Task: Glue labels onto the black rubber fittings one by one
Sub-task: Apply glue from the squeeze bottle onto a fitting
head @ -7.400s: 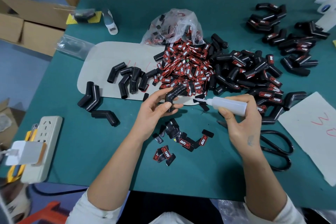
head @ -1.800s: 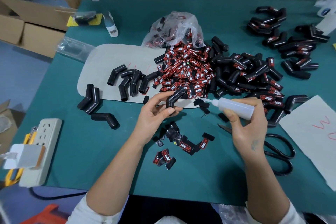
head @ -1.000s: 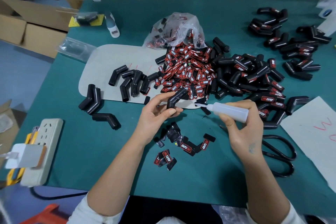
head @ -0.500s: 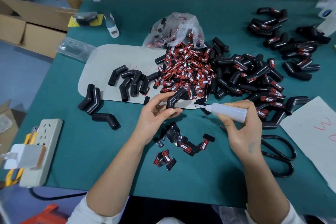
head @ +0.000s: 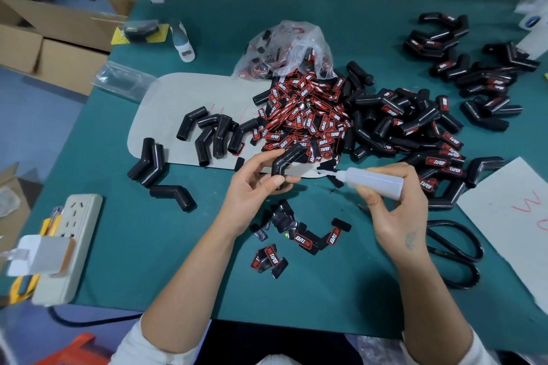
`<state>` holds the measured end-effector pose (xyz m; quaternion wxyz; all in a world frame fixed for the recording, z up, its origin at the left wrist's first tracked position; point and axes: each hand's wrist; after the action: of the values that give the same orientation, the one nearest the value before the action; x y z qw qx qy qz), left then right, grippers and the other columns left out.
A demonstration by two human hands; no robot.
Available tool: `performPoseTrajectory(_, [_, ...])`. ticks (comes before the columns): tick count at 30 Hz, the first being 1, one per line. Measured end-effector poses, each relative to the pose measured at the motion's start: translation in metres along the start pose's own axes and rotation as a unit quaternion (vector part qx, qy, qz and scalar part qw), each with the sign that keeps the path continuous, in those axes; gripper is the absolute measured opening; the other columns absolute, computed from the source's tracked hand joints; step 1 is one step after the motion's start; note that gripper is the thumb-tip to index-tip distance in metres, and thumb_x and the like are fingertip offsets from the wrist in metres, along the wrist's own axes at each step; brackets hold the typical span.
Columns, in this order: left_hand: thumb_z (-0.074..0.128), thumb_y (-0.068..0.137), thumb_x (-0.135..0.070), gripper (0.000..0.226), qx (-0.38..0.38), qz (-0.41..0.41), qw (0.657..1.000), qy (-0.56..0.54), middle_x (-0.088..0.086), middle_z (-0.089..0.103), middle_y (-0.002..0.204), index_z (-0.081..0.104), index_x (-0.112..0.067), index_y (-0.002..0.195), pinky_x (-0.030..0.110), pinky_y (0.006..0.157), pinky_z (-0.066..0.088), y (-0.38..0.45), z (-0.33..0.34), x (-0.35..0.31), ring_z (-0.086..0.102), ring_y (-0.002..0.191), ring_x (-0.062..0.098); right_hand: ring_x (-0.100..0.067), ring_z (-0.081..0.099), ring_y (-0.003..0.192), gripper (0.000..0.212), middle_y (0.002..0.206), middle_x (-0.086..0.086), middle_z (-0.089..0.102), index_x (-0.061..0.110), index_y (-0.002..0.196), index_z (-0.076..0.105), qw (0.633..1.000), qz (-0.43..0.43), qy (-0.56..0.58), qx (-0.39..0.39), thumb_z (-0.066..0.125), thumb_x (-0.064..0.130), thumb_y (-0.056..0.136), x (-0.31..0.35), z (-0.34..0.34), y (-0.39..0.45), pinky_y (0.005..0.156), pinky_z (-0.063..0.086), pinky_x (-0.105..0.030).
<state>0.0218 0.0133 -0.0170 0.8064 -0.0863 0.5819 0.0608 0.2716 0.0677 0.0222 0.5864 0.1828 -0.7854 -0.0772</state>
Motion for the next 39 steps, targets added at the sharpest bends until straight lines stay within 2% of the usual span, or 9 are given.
performPoseTrajectory(6, [0.071,0.097,-0.024,0.039,0.002,-0.011,1.000,-0.007,0.001,0.067,0.131,0.067,-0.032,0.135,0.036,0.094,0.061,-0.0006,0.0015,-0.0028,0.073,0.115,0.039,0.001,0.063,0.099,0.028,0.108,0.031,0.063,0.055,0.112,0.055,1.000,-0.003,-0.002,0.005,0.067,0.037,0.095,0.0031,0.0006,0.0011,0.084,0.046,-0.014])
performPoseTrajectory(11, [0.070,0.097,-0.025,0.038,0.005,-0.014,1.000,-0.013,0.004,0.068,0.128,0.068,-0.035,0.133,0.035,0.091,0.061,-0.0012,0.0018,-0.0056,0.073,0.115,0.037,-0.003,0.064,0.100,0.026,0.109,0.030,0.063,0.054,0.112,0.054,1.000,0.006,-0.004,-0.001,0.067,0.039,0.095,0.0030,-0.0004,0.0004,0.081,0.054,-0.032])
performPoseTrajectory(15, [0.070,0.097,-0.025,0.037,0.006,-0.018,1.000,-0.019,0.010,0.068,0.128,0.068,-0.035,0.133,0.034,0.090,0.061,-0.0016,0.0019,-0.0073,0.073,0.115,0.038,-0.002,0.064,0.099,0.027,0.109,0.030,0.064,0.056,0.111,0.054,1.000,0.000,-0.006,-0.002,0.067,0.040,0.095,0.0044,0.0000,0.0009,0.080,0.052,-0.022])
performPoseTrajectory(18, [0.070,0.097,-0.025,0.038,0.010,-0.020,0.999,-0.023,0.011,0.068,0.129,0.067,-0.034,0.133,0.034,0.090,0.061,-0.0014,0.0010,-0.0084,0.072,0.116,0.038,-0.004,0.065,0.100,0.028,0.108,0.028,0.064,0.056,0.111,0.054,1.000,0.017,0.000,-0.014,0.068,0.038,0.094,0.0023,-0.0027,0.0012,0.077,0.057,-0.029])
performPoseTrajectory(23, [0.068,0.098,-0.022,0.037,0.011,-0.020,0.999,-0.033,0.014,0.067,0.130,0.068,-0.033,0.133,0.033,0.089,0.061,-0.0015,0.0017,-0.0079,0.072,0.116,0.039,0.002,0.063,0.099,0.029,0.109,0.031,0.064,0.055,0.112,0.055,1.000,0.000,0.000,-0.001,0.068,0.036,0.094,0.0049,-0.0002,0.0013,0.083,0.046,-0.011])
performPoseTrajectory(27, [0.067,0.098,-0.021,0.038,0.015,-0.021,0.999,-0.036,0.017,0.066,0.132,0.067,-0.031,0.135,0.033,0.089,0.061,-0.0015,0.0008,-0.0081,0.072,0.117,0.039,0.006,0.062,0.099,0.025,0.107,0.034,0.063,0.046,0.109,0.055,1.000,0.016,-0.006,-0.022,0.069,0.032,0.093,0.0005,-0.0033,0.0023,0.082,0.043,-0.006])
performPoseTrajectory(29, [0.068,0.098,-0.022,0.038,0.017,-0.023,0.999,-0.035,0.015,0.066,0.132,0.067,-0.031,0.135,0.033,0.089,0.061,-0.0019,0.0015,-0.0078,0.072,0.117,0.039,0.006,0.061,0.099,0.024,0.107,0.034,0.062,0.041,0.110,0.056,1.000,0.014,-0.005,-0.023,0.069,0.030,0.094,0.0007,-0.0026,0.0015,0.081,0.043,-0.006])
performPoseTrajectory(33, [0.069,0.098,-0.021,0.038,0.018,-0.020,0.999,-0.033,0.011,0.067,0.130,0.067,-0.032,0.134,0.034,0.090,0.061,-0.0027,0.0024,-0.0078,0.072,0.116,0.040,0.001,0.063,0.100,0.029,0.108,0.031,0.063,0.054,0.111,0.055,1.000,0.006,0.002,-0.014,0.068,0.034,0.094,0.0028,-0.0002,-0.0001,0.081,0.047,-0.011])
performPoseTrajectory(39, [0.069,0.097,-0.020,0.038,0.019,-0.017,0.999,-0.030,0.011,0.067,0.131,0.067,-0.031,0.134,0.034,0.089,0.061,-0.0024,0.0029,-0.0079,0.072,0.116,0.039,0.001,0.062,0.100,0.025,0.108,0.030,0.063,0.049,0.109,0.055,0.999,0.014,-0.008,-0.029,0.068,0.035,0.094,0.0004,-0.0022,0.0010,0.082,0.047,-0.014])
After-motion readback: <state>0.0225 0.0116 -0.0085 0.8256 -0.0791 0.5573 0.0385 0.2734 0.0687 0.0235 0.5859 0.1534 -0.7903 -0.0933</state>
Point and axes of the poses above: each hand's wrist, its own y-axis towards the middle knuckle, its own z-axis out of the palm, x = y × z
